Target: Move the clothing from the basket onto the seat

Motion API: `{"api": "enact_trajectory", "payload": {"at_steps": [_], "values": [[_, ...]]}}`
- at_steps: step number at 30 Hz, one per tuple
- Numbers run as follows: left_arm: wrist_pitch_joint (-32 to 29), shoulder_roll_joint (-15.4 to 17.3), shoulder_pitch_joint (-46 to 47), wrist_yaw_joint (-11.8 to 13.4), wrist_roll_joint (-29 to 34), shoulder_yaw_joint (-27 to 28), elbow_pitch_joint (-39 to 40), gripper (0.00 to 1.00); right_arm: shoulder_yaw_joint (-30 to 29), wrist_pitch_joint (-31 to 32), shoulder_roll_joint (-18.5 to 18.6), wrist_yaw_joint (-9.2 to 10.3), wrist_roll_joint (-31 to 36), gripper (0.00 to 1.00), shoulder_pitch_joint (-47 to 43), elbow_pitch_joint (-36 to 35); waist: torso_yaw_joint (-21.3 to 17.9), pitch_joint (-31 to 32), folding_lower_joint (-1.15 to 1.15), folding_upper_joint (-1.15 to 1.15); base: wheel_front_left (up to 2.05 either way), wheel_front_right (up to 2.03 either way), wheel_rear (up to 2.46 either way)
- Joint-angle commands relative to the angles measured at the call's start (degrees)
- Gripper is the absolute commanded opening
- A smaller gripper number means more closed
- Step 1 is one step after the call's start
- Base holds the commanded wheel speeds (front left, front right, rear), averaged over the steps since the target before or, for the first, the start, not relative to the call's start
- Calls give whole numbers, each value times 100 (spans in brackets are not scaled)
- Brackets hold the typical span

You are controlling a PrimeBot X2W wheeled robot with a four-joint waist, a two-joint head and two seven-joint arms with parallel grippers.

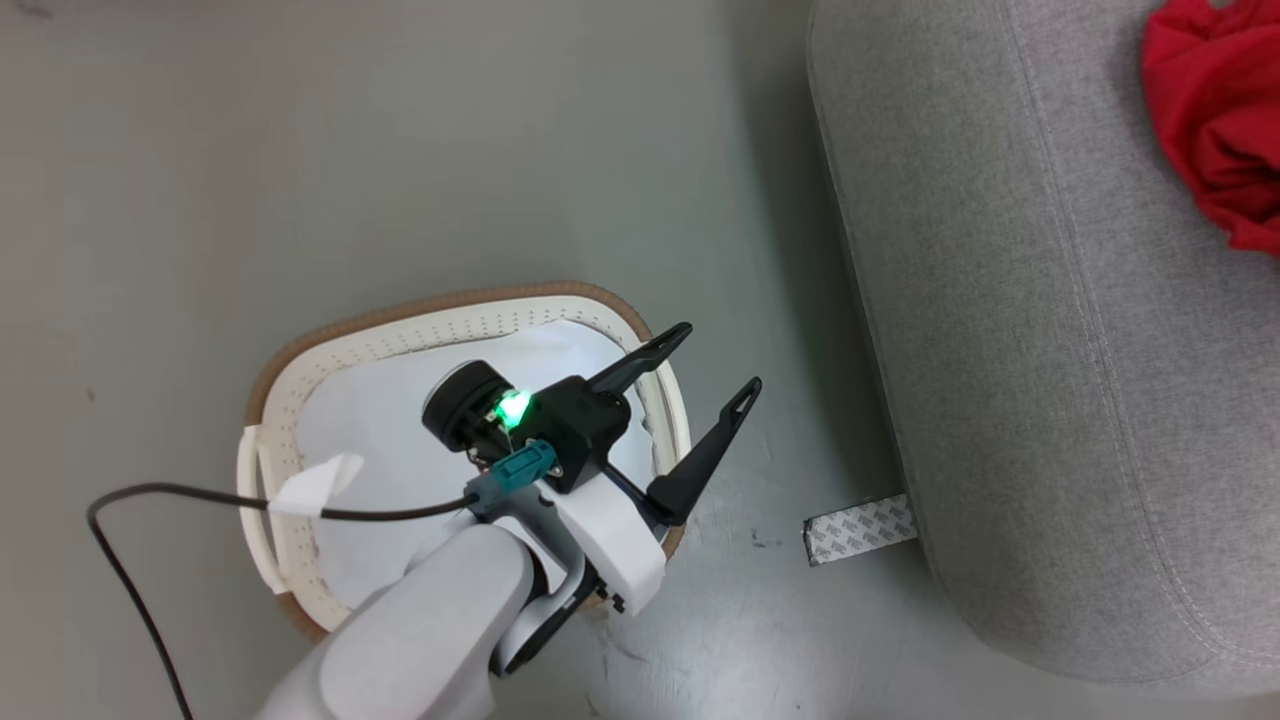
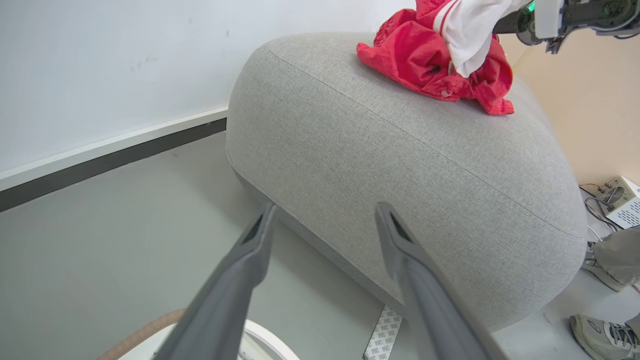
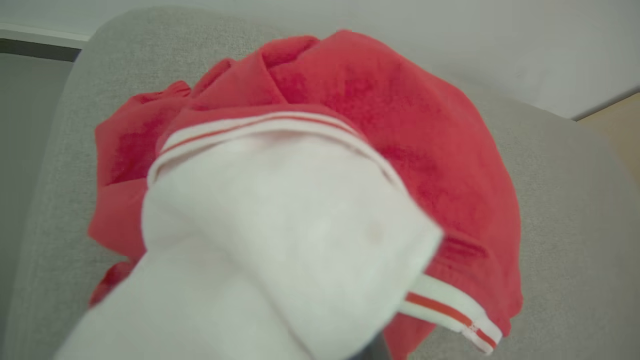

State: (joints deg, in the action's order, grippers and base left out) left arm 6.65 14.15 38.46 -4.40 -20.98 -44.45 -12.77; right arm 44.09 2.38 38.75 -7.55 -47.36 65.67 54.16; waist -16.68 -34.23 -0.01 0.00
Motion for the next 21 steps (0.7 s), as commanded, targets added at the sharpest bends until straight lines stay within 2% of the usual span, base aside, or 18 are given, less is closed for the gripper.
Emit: {"api": "enact_trajectory", "payload": {"at_steps": [1,2,9,12,21], "values": [[62,31,9,21,19,6,-58,100,113,152,-2,13,-163,87,24,64,-20,73,1,0,0,0,0],[82,16,-19,26,5,-6,-86,100,172,182,11,13,-204,100,34,63,-27,126,1,0,0,0,0],[217,-19,-184,44,-108,-21,-283,100,633,226,59,13,-355,100,-88,-83,-83,680,1,0,0,0,0],[313,-14,-301,92,-188,22,-372,100,948,459,147,14,-518,100,-245,-268,-125,1027,1,0,0,0,0],[559,-38,-783,280,-515,206,-554,100,1813,1096,792,13,-909,100,-399,-1137,-122,2009,1,0,0,0,0]]}}
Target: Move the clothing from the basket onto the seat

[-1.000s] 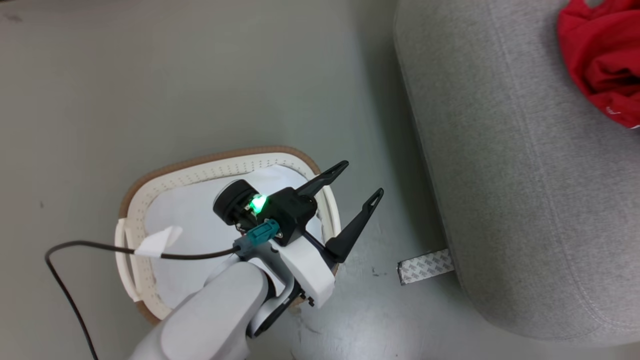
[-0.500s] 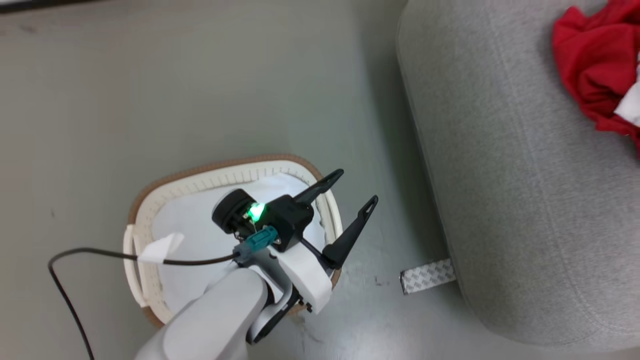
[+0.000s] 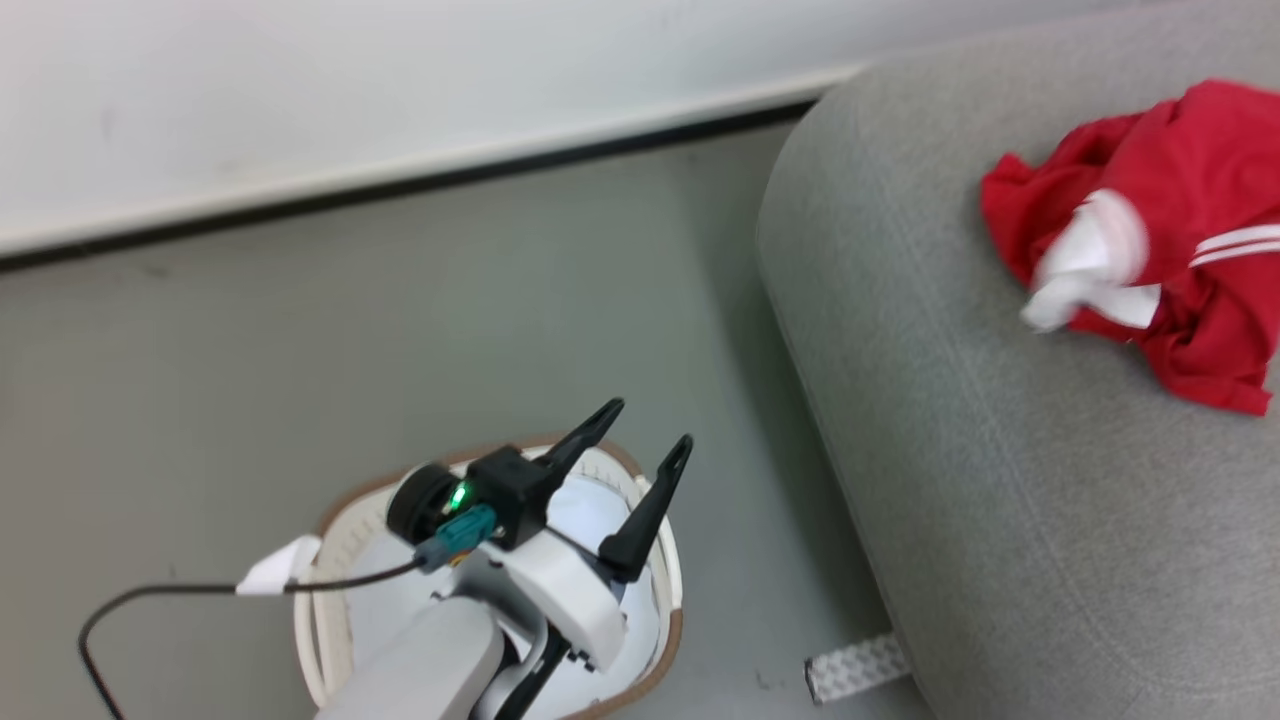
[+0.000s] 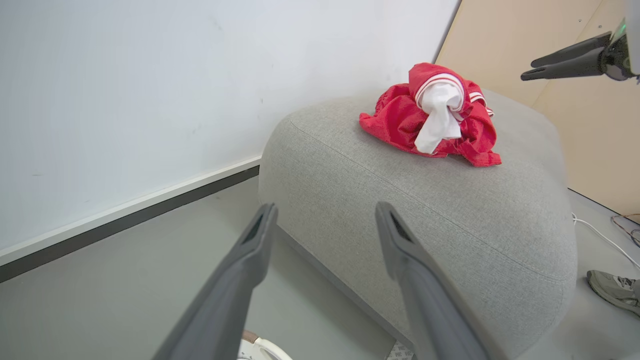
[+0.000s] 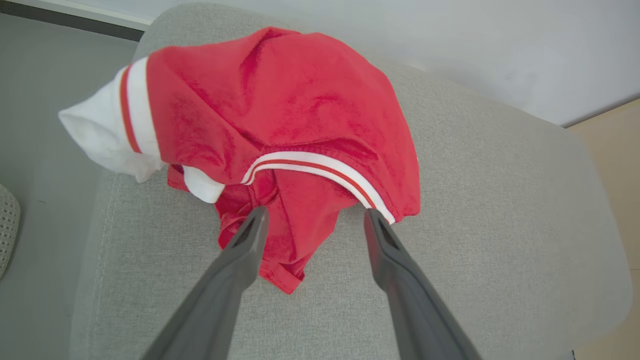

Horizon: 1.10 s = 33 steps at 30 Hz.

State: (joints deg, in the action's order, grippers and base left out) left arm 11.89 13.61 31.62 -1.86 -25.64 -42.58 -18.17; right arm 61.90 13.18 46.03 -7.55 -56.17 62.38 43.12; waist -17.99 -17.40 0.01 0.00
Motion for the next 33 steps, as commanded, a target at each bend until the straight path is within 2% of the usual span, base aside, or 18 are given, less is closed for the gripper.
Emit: {"api": "enact_trajectory", "payload": {"at_steps": [1,6,9,14,17,22,25,28,33], "values": [[70,12,-161,38,-79,46,-35,100,98,36,119,13,-27,100,-49,-145,27,447,-1,0,0,0,0],[217,3,-429,151,-271,254,-79,100,185,-370,374,13,-72,100,33,-746,199,959,-1,0,0,0,0],[270,44,-554,255,-345,444,-57,100,28,-760,442,13,-136,100,-31,-973,343,1233,-1,0,0,0,0],[320,140,-823,390,-517,834,47,100,-361,-1463,347,13,-354,100,-478,-1327,607,1588,-1,0,0,0,0],[321,218,-1034,547,-620,1154,118,100,-597,-1862,345,13,-362,100,-843,-1479,723,1723,-1,0,0,0,0],[323,342,-1452,808,-605,1784,376,100,-1082,-2642,123,14,-247,100,-1588,-1840,823,1808,-1,0,0,0,0],[324,339,-1726,898,-569,2156,518,100,-1511,-2799,-135,13,-85,100,-2117,-1919,858,1843,-1,0,0,0,0],[324,202,-2063,916,-503,2490,651,100,-2040,-2834,-428,13,488,100,-2649,-1923,905,1880,-1,0,0,0,0],[325,-4,-2548,651,-376,2898,754,100,-3557,-2835,-1437,13,1620,100,-3950,-2326,1008,1913,-1,0,0,0,0]]}}
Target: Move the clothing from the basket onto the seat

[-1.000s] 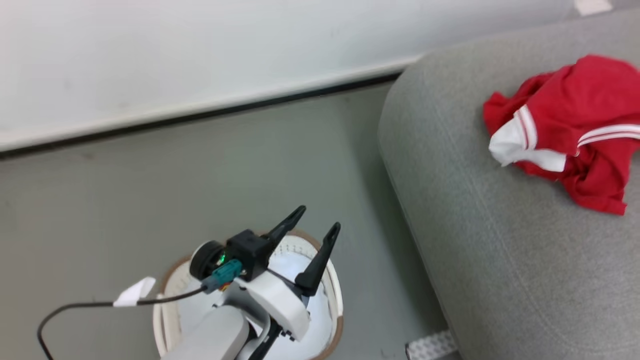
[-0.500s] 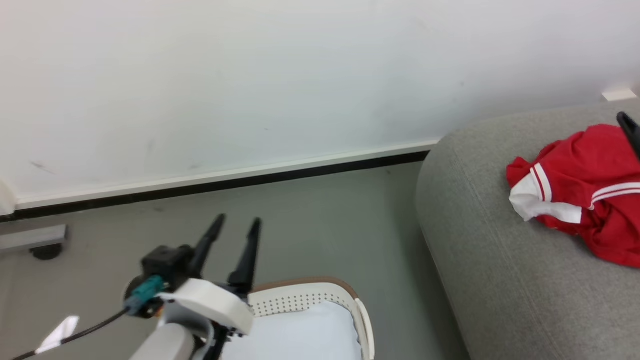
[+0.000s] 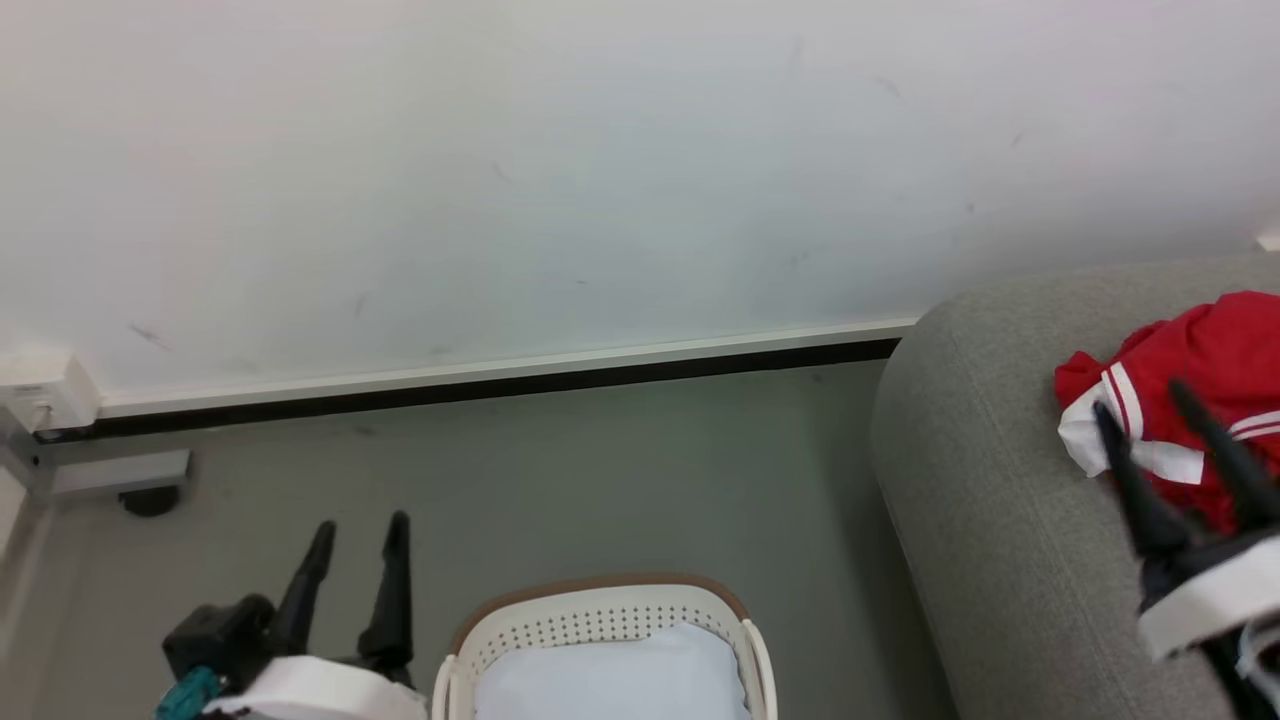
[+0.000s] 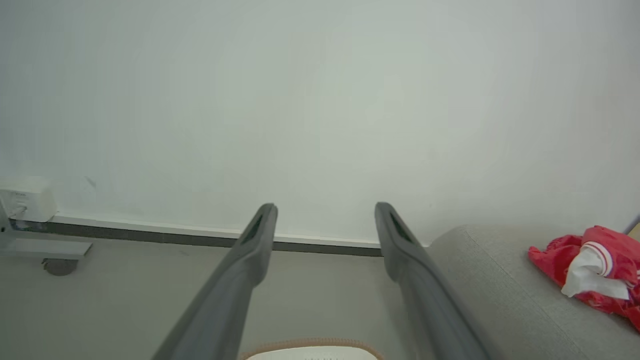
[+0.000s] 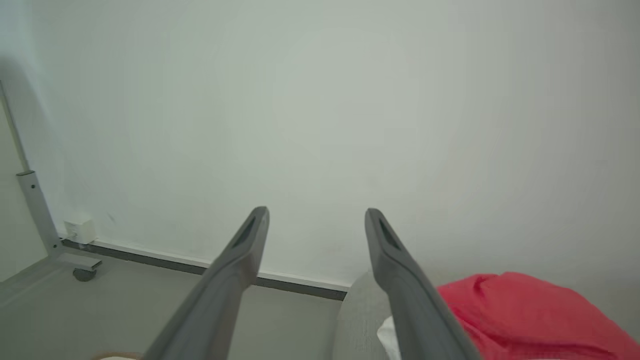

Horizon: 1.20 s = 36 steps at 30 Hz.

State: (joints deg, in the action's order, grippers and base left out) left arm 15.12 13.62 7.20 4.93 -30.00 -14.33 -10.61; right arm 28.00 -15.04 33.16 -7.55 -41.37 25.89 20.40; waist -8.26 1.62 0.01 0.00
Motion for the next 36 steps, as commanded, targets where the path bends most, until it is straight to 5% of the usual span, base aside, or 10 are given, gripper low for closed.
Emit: {"api": "enact_trajectory", "payload": {"at_steps": [1,7,14,36], "values": [[2,-69,-187,-67,131,131,0,100,-438,-15,-385,13,342,100,-555,-173,62,20,-1,0,0,0,0],[2,-417,-528,-301,563,612,92,100,-1496,-16,-1524,13,1365,100,-1792,-698,177,24,-1,0,0,0,0],[2,-783,-742,-664,969,1042,-44,100,-1805,-17,-2147,13,1975,100,-2233,-819,154,26,-1,0,0,0,0],[3,-1059,-645,-1112,1438,1429,-247,100,-1780,-17,-2401,13,1967,100,-2073,-709,97,14,-1,0,0,0,0]]}}
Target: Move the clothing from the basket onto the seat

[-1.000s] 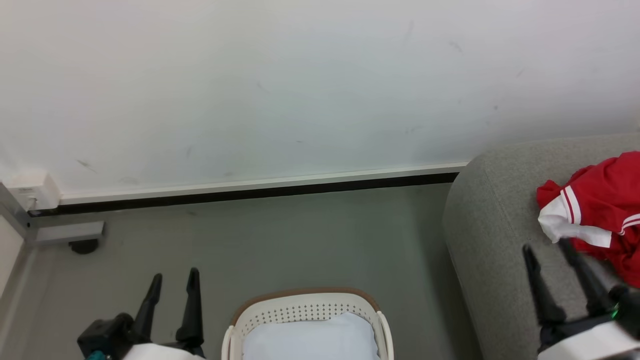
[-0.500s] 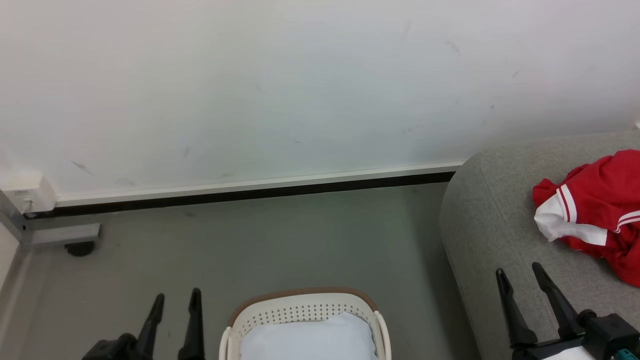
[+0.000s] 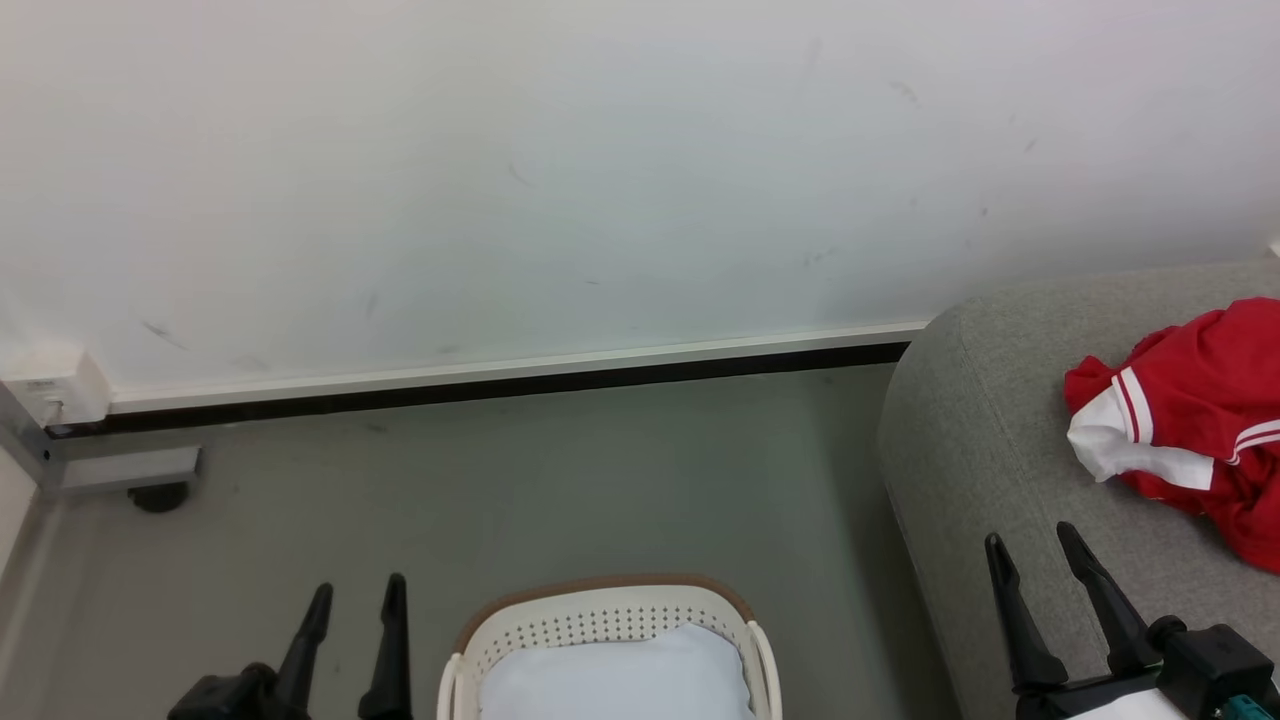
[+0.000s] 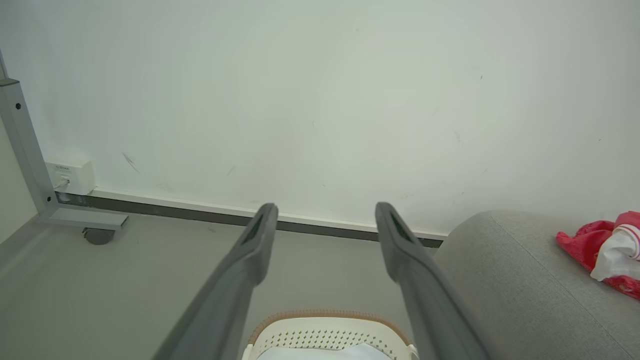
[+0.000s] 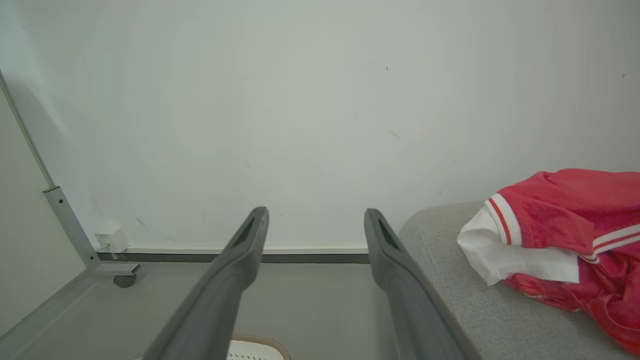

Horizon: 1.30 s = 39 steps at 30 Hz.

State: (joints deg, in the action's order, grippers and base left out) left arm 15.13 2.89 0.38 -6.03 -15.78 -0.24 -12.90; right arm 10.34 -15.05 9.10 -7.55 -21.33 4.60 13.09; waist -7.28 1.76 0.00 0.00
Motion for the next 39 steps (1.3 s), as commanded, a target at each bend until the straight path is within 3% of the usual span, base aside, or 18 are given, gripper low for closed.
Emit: {"api": "enact_trajectory", "payload": {"at_steps": [1,13,14,18,39], "values": [[2,11,35,-28,22,20,-25,100,-9,-16,1,13,-52,100,57,22,-3,2,0,0,0,0,0],[2,7,47,-44,-78,-55,-87,100,19,-16,18,13,-116,100,75,57,4,-1,0,0,0,0,0],[0,-4,22,-49,-11,-58,-82,0,26,1,-6,0,-45,0,4,35,3,-1,0,0,0,0,0],[-32,-34,-56,-50,-73,-59,-263,0,45,28,-47,-1,-102,0,-110,175,8,-4,0,0,0,0,0],[-605,-22,128,-78,-2120,138,-209,0,-379,562,-163,1,-2033,0,-22,141,130,-36,0,0,0,0,0]]}}
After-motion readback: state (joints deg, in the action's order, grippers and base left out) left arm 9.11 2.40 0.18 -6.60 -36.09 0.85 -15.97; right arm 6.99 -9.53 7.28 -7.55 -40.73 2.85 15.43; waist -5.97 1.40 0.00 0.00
